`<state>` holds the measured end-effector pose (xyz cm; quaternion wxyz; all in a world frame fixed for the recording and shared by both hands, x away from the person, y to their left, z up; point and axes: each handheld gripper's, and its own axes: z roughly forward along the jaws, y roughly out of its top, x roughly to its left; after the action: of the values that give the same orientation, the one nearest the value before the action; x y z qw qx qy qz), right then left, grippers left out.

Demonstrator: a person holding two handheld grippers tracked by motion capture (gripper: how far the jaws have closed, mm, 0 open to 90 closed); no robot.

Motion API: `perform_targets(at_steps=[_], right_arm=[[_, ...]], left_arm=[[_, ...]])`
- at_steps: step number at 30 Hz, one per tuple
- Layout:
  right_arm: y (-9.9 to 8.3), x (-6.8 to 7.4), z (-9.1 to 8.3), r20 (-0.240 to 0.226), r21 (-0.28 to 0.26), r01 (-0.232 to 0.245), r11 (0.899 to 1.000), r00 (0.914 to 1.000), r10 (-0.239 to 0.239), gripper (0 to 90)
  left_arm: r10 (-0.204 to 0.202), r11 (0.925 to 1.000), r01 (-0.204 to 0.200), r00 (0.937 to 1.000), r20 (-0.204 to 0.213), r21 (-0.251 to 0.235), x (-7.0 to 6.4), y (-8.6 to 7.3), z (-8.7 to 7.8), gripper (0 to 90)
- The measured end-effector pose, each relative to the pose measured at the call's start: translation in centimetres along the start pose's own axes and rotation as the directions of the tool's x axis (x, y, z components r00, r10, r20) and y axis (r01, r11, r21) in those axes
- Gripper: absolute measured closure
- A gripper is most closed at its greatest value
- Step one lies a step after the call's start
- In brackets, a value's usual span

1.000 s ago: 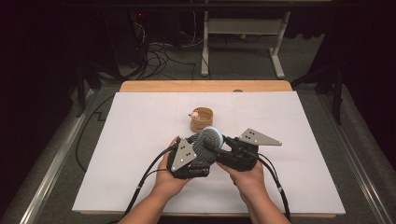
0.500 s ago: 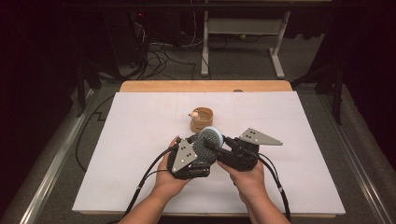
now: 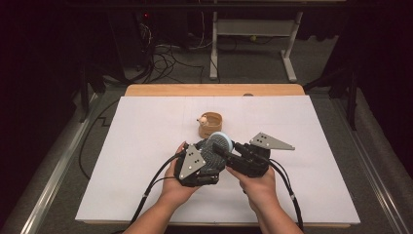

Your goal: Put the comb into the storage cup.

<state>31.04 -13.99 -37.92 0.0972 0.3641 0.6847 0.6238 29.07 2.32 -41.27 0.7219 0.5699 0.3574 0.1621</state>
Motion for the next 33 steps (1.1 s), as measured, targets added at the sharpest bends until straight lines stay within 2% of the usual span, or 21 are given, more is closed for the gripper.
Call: perform_targets(at_steps=[3, 8, 13, 19, 25, 30, 33], right_arm=[[0.0, 0.0, 0.0, -0.003, -0.002, 0.003, 1.0, 1.0, -0.003, 60.3], [0.0, 0.1, -0.1, -0.006, -0.007, 0.006, 1.0, 1.0, -0.006, 60.6], [0.1, 0.1, -0.2, 0.007, -0.016, 0.02, 1.0, 0.9998, -0.02, 60.6], [0.4, 0.0, -0.6, 0.004, -0.033, 0.024, 0.999, 0.9997, -0.024, 60.6], [0.6, -0.1, -1.0, 0.013, -0.048, 0.036, 0.998, 0.9993, -0.036, 60.5], [0.8, -0.3, -1.5, 0.03, -0.062, 0.047, 0.997, 0.9985, -0.046, 60.4], [0.8, -0.5, -1.8, 0.041, -0.073, 0.054, 0.996, 0.9978, -0.052, 60.3]], left_arm=[[-0.009, 1.0, 0.009, 1.0, 0.001, 0.001, 0.0, 0.1, 0.0, 20.2], [-0.057, 0.9983, 0.057, 0.9984, 0.005, 0.013, 0.2, 0.3, 0.1, 18.1], [-0.116, 0.9932, 0.115, 0.993, 0.025, 0.015, 0.4, 0.6, 0.1, 14.6], [-0.154, 0.9872, 0.152, 0.9874, 0.036, 0.048, 0.6, 0.7, -0.1, 6.5], [-0.146, 0.9889, 0.144, 0.9872, 0.064, 0.037, 0.5, 0.8, -0.8, 0.9], [-0.149, 0.9883, 0.146, 0.9858, 0.078, 0.044, 0.9, 0.7, -1.2, 0.5], [-0.155, 0.9878, 0.153, 0.9841, 0.087, 0.03, 1.1, 0.9, -1.5, 0.5]])
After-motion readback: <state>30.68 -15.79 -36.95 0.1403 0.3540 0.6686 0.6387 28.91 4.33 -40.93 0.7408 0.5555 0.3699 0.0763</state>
